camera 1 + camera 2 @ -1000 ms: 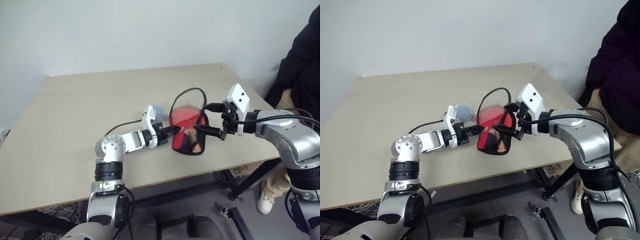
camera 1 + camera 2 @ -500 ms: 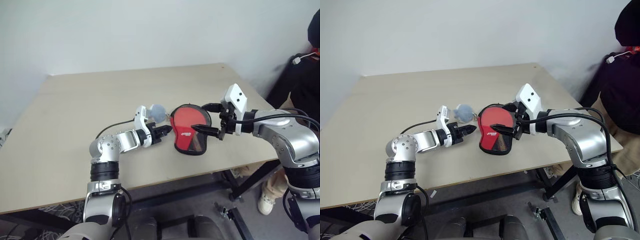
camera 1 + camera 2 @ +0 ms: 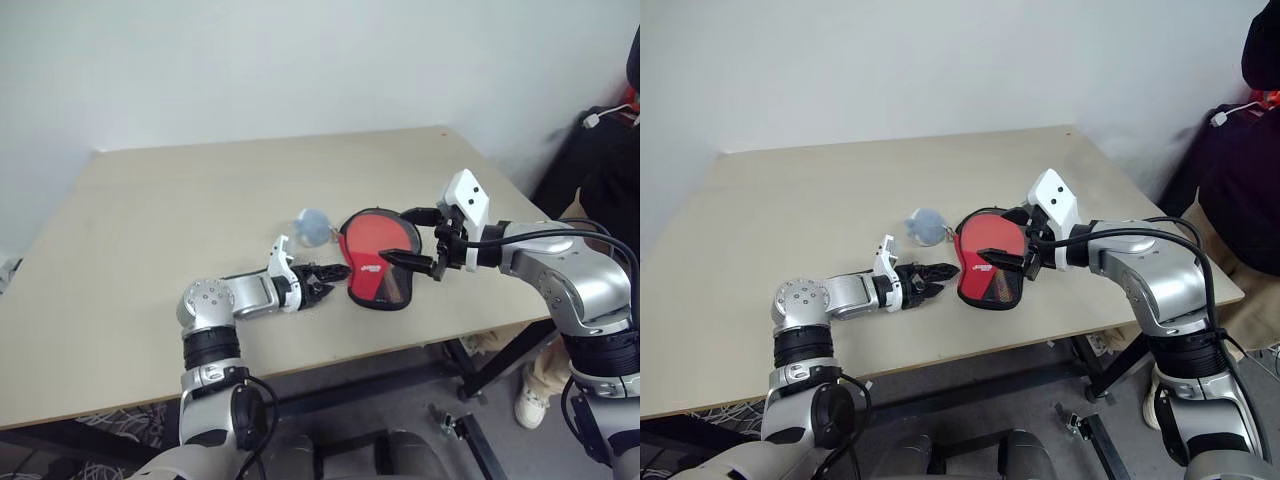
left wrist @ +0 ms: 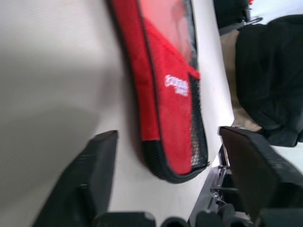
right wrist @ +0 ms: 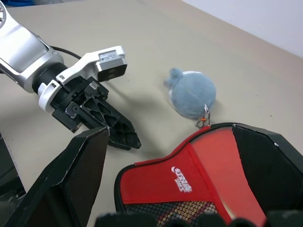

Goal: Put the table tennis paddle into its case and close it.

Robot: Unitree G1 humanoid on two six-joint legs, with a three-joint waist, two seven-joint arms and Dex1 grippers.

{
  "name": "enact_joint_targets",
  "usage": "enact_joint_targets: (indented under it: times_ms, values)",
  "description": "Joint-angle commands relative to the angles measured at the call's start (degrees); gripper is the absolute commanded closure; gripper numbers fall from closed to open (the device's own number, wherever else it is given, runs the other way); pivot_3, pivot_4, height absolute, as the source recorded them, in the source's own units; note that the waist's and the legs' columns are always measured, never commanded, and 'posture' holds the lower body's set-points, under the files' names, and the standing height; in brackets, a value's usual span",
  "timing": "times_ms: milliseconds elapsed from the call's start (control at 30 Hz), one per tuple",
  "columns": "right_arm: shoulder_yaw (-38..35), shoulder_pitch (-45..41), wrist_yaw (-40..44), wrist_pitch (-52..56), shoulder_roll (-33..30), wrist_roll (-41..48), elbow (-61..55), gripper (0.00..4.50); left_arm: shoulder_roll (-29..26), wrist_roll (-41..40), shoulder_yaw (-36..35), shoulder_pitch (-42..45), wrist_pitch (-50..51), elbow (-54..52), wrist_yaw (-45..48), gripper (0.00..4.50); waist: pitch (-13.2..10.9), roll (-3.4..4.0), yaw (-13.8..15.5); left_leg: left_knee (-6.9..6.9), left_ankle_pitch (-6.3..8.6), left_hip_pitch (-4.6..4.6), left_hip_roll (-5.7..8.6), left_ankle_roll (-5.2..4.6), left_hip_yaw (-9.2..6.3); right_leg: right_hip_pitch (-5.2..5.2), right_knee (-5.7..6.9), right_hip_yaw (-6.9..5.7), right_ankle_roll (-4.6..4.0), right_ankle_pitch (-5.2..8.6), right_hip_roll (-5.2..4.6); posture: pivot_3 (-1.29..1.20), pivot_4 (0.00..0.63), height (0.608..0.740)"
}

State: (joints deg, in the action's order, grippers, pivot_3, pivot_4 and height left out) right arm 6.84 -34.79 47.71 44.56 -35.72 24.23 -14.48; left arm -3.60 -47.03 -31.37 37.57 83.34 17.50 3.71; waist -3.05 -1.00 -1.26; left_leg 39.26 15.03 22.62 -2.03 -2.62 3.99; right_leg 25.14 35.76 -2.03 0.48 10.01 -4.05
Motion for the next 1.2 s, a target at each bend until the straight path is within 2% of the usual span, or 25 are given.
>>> enact_joint_targets:
  times_ms: [33, 333, 567, 1200]
  values:
    - [-0.9, -0.3, -0.3, -0.4, -0.1, 0.0, -0.9, 0.00, 0.5, -1.6, -5.2, 3.7, 1.6, 1.6, -2.7, 0.37, 0.0, -0.01, 0.0, 0.00, 0.00, 0.00, 0.00, 0.00, 0.00, 0.00, 0.00, 0.00, 0.00, 0.00, 0.00, 0.00, 0.000, 0.740]
    - [-0.8, -0.4, -0.9, 0.1, 0.5, 0.2, -1.4, 0.00, 3.5, -0.8, -9.7, 3.4, 5.8, 3.3, -5.7, 0.37, 0.0, -0.02, 0.0, -0.01, 0.00, 0.01, 0.01, 0.00, 0.00, 0.00, -0.01, 0.00, 0.00, 0.00, 0.00, 0.00, 0.000, 0.740]
    - [-0.7, -0.2, -1.4, 0.3, 1.0, 0.4, -2.1, 0.00, 6.1, 0.1, -9.2, 1.8, 6.3, 3.3, -5.4, 0.37, 0.0, -0.02, 0.0, -0.01, 0.00, 0.00, 0.00, 0.01, 0.00, 0.00, -0.01, 0.00, 0.00, 0.00, 0.00, 0.00, 0.000, 0.740]
    - [-0.7, 0.7, -3.0, 1.7, 1.6, 1.1, -4.0, 0.00, 9.6, -0.3, -7.6, 2.6, -1.2, 9.4, -2.2, 0.37, 0.0, -0.02, 0.2, 0.14, -0.01, -0.05, 0.12, -0.03, -0.19, -0.28, -0.07, -0.01, 0.01, -0.01, -0.03, 0.00, 0.000, 0.740]
